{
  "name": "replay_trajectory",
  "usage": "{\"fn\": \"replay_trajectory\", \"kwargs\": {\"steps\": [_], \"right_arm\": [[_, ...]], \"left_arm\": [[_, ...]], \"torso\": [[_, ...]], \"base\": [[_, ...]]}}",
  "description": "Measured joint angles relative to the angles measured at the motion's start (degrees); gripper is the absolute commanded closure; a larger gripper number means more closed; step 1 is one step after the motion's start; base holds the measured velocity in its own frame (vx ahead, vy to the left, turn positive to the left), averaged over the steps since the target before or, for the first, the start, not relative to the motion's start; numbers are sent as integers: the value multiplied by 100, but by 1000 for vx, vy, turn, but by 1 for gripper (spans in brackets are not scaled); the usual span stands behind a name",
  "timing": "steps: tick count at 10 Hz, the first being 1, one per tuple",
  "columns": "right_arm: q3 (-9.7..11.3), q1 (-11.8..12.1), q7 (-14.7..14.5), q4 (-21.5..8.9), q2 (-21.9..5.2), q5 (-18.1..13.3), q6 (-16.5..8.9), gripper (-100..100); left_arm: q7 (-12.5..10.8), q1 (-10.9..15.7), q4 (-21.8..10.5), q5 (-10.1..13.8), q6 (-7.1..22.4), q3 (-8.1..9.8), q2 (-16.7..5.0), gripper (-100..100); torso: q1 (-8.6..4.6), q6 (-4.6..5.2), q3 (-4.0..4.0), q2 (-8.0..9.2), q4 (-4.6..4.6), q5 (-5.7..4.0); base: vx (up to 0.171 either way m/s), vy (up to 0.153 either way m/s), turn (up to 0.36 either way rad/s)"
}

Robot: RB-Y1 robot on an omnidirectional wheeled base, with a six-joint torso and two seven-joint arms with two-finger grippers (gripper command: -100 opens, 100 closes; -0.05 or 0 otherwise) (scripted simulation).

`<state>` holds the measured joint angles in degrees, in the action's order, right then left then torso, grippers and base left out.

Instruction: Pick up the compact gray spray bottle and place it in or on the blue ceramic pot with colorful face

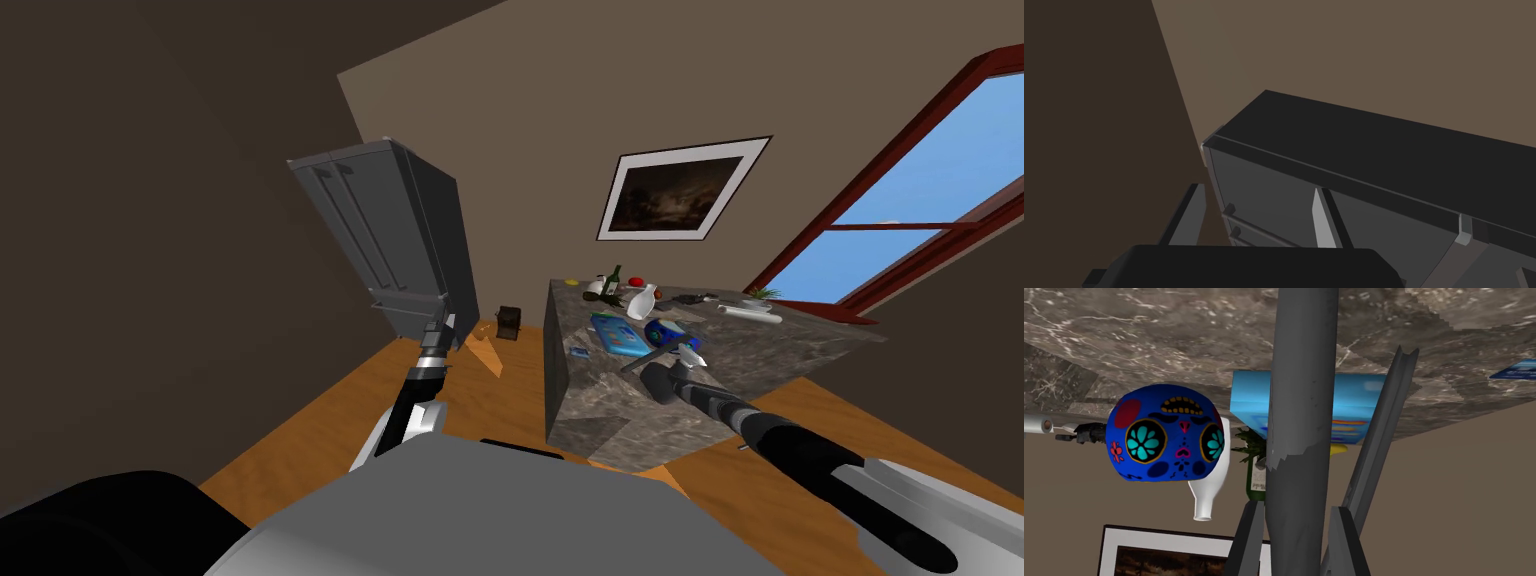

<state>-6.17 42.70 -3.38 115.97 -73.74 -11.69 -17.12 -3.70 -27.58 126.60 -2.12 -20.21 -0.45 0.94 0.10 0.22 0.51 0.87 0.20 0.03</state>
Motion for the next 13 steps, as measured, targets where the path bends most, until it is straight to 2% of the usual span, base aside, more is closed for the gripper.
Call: {"fn": "replay_trajectory", "kwargs": {"steps": [4, 7, 9, 11, 13], "right_arm": [[-29, 37, -10, -2, -529, 372, 201, 100], [-159, 144, -1, -37, -956, 702, 354, 100], [-185, 141, 3, -148, -1246, 939, 464, 100], [-261, 174, 22, -222, -1549, 1201, 500, 100], [-438, 306, 41, -300, -1835, 1471, 531, 100]], "left_arm": [[0, 0, 0, 0, 0, 0, 0, 0], [0, 0, 0, 0, 0, 0, -1, 0], [0, -1, 0, 0, 0, 1, -1, 0], [0, -1, 0, 0, 0, 1, -1, 0], [0, -1, 0, 0, 0, 1, -1, 0]], "torso": [[-15, -2, -6, -15, 1, 2], [-19, -2, -7, -16, 1, 3], [-29, -4, -13, -28, 0, 3], [-36, -8, -17, -36, -1, 4], [-42, -12, -27, -56, -3, 5]], "base": [[-128, -24, 13], [-119, -37, 25], [-101, -60, 34], [-75, -80, 51], [-40, -87, 69]]}}
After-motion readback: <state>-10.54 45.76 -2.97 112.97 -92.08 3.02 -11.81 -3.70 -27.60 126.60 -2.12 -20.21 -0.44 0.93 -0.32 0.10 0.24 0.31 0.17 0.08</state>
